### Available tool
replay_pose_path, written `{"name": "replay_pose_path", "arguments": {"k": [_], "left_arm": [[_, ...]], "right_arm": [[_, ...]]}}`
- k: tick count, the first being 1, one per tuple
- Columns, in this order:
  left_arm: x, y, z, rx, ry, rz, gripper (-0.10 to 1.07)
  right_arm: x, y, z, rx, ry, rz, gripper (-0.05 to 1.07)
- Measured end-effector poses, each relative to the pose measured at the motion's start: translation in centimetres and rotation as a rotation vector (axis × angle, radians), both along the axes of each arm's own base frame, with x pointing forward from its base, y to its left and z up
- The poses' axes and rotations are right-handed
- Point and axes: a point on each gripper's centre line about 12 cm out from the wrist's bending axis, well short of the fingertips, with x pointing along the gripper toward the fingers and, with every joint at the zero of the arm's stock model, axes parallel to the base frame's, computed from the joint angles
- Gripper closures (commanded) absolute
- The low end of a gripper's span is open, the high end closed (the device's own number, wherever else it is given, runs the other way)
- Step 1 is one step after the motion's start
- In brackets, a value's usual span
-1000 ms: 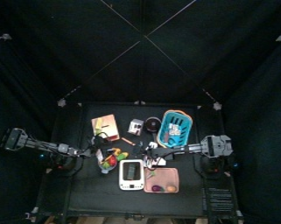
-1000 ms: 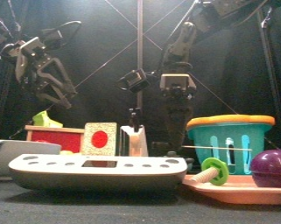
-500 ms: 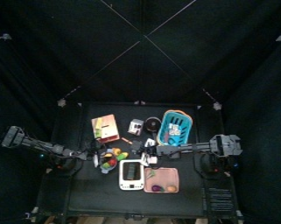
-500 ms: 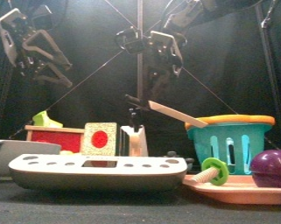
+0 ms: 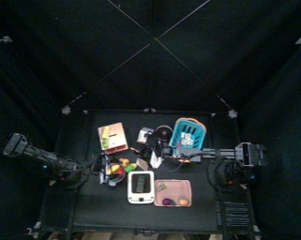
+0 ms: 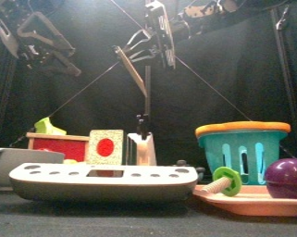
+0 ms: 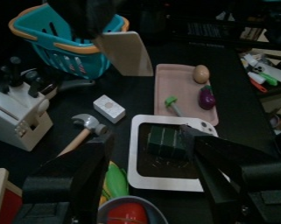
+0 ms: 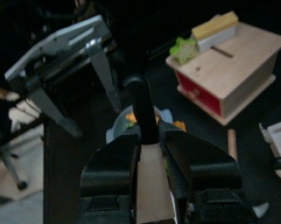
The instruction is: Grab cleaver with other hand
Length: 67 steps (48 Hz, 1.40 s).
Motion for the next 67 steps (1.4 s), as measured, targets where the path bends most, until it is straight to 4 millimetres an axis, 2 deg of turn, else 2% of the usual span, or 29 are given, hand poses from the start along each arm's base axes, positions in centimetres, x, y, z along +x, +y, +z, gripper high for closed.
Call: {"name": "replay_pose_path", "arguments": {"k": [12,19,32,42,52,67], "left_arm": [[0.7,0.3,0.5,0.045,-0.02,0.066,0.03],[0.9,1.3,1.3,0.001,-0.04,0.197,0.03],[2.2,1.1,3.3,-0.128,-0.055,0.293,0.03],[2.8,2.2,4.3,-0.099,-0.072,0.44,0.03],[1.9,3.7,3.9,-0.083,-0.046,0.615,0.03],[2.8,4.1,2.3,-0.051,0.008,0.653,0.03]], "right_arm": [[-0.5,-1.2,1.6,0.08,-0.229,-0.091,0.47],[-0.7,-2.0,2.4,0.129,-0.313,-0.147,0.47],[0.9,-4.9,0.1,0.162,-0.298,-0.231,0.47],[2.9,-6.4,-0.6,0.168,-0.292,-0.255,0.47],[3.9,-6.9,-0.7,0.17,-0.279,-0.254,0.47],[4.2,-7.0,-0.6,0.167,-0.28,-0.252,0.47]]}}
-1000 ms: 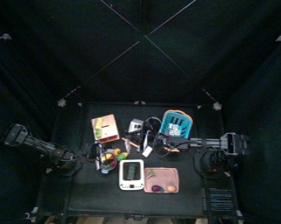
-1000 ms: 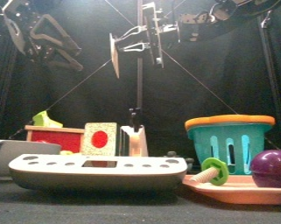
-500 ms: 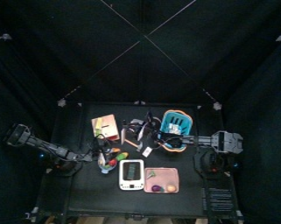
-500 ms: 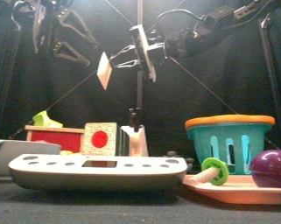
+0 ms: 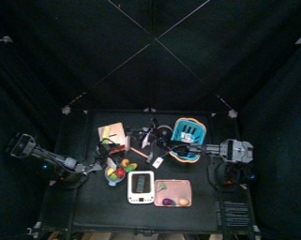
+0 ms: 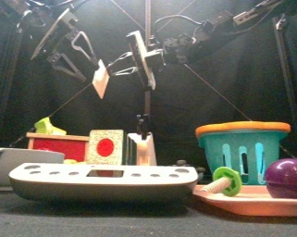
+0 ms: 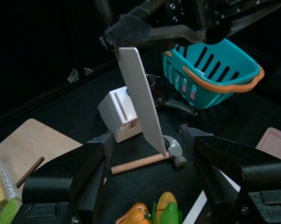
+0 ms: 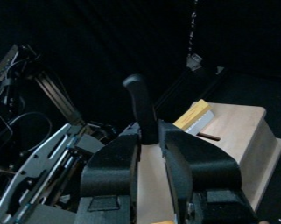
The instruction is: Grab cleaver with other hand
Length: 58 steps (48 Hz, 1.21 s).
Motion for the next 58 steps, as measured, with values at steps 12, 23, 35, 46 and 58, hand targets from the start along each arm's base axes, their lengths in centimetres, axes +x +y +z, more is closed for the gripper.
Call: {"name": "replay_pose_path", "arguments": {"k": [12,23,35,46,58], "left_arm": [[0.7,0.7,-0.6,0.006,0.025,0.038,0.03],[1.0,0.7,-1.3,0.01,0.046,0.041,0.03],[0.8,1.1,-1.3,0.014,0.05,0.064,0.12],[0.9,1.5,-1.5,0.017,0.056,0.079,0.37],[0.5,1.7,-2.1,0.023,0.075,0.086,0.56]], "right_arm": [[0.0,0.0,0.0,-0.001,0.002,0.001,0.47],[0.0,0.0,-0.1,0.002,0.002,0.0,0.47],[0.0,0.0,0.0,0.003,0.0,0.0,0.47],[0.0,-0.1,-0.2,0.004,0.003,-0.002,0.46],[0.0,0.0,-0.5,-0.007,0.023,0.007,0.37]]}}
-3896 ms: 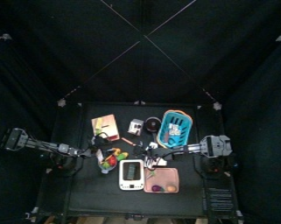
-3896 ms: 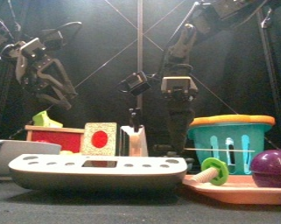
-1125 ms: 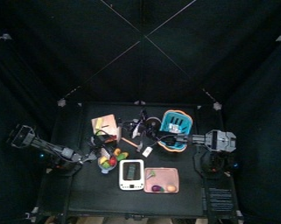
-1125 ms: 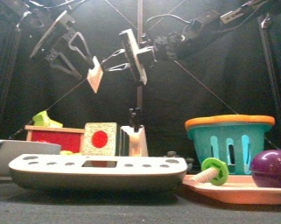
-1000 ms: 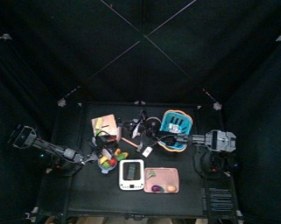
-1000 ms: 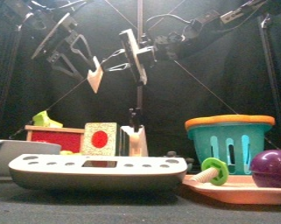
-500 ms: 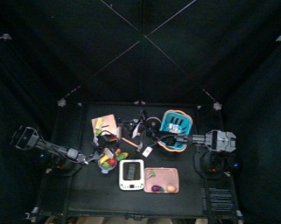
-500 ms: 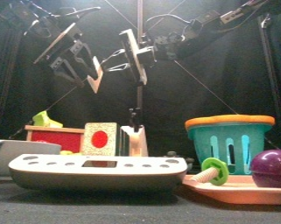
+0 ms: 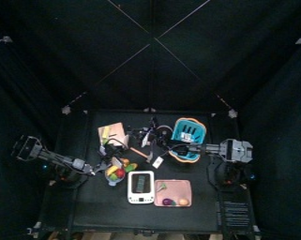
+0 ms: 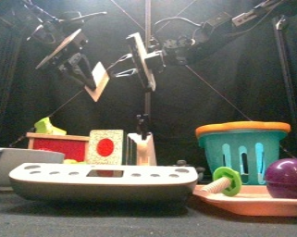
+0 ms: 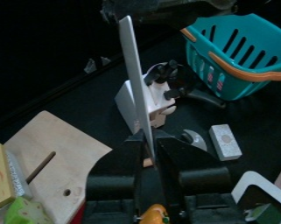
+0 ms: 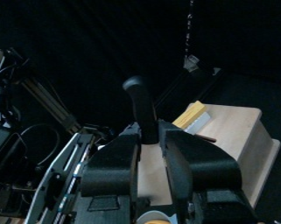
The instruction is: Grab cleaver with other hand
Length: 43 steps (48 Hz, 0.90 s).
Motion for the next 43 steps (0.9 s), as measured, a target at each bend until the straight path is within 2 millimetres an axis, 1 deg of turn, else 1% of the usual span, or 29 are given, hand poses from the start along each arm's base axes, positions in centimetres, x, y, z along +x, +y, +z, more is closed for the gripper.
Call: {"name": "replay_pose_path", "arguments": {"k": [7,13,19,26,37,43], "left_arm": [[-0.5,0.1,-0.4,0.002,0.01,-0.003,0.56],[-1.1,0.2,-0.4,-0.002,0.005,-0.006,0.56],[-1.8,0.5,0.0,-0.01,-0.014,-0.003,0.56],[-2.3,0.6,0.2,-0.018,-0.028,-0.002,0.56],[-2.5,0.5,-0.4,-0.028,-0.016,-0.023,0.56],[-2.4,0.0,-0.8,-0.053,-0.013,-0.076,0.56]], "right_arm": [[-0.1,0.3,-0.9,-0.021,0.051,0.025,0.21],[-0.5,0.6,-1.3,-0.027,0.079,0.039,0.13],[-1.1,1.0,-1.4,-0.042,0.097,0.051,0.13],[-1.2,1.9,-1.0,-0.068,0.095,0.077,0.13],[-1.0,3.2,-0.7,-0.118,0.101,0.12,0.13],[-1.8,4.3,-0.6,-0.15,0.12,0.153,0.13]]}}
